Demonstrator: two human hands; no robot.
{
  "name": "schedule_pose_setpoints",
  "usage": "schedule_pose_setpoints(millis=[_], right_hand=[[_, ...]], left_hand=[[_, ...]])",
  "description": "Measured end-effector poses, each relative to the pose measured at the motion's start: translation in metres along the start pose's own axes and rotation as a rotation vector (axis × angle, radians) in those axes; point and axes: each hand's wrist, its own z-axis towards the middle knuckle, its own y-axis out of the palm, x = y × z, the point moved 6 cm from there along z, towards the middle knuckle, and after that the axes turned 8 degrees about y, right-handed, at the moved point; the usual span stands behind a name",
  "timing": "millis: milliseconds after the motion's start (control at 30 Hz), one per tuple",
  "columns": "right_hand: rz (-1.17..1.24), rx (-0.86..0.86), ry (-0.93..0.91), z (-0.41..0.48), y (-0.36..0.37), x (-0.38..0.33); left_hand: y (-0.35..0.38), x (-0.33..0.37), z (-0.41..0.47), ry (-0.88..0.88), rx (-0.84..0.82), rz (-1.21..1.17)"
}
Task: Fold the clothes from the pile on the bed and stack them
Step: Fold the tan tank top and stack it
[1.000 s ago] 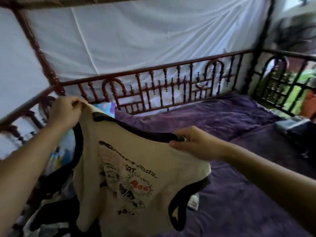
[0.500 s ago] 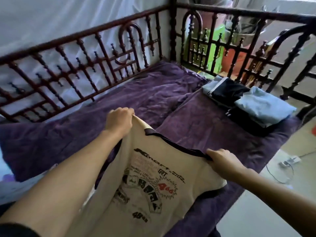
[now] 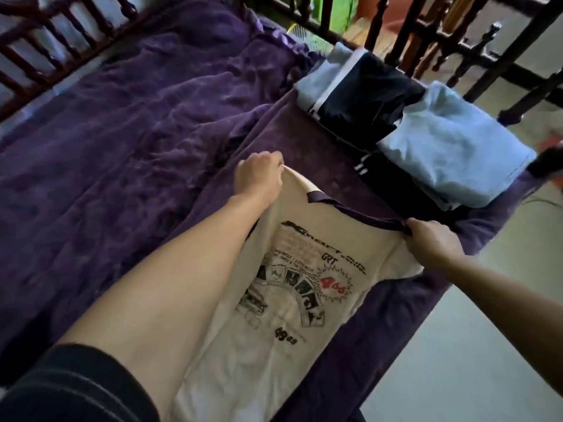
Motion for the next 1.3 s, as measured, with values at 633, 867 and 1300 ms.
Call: schedule_pose_setpoints(millis=[633, 867, 1300], right_hand=[[0.055, -0.22, -0.51, -0.031, 0.103, -0.348], [-0.205, -0.212, -0.257, -0.022, 0.148, -0.362], [0.095, 0.11, -0.419, 0.027, 0.066, -0.45]], left_hand=[[0.132, -0.245, -0.419, -1.142, -0.465, -0.277], [0.158, -0.251, -0.457, -1.401, -0.118, -0.411], [0.075, -0.364, -0.402, -1.161, 0.461, -0.306]])
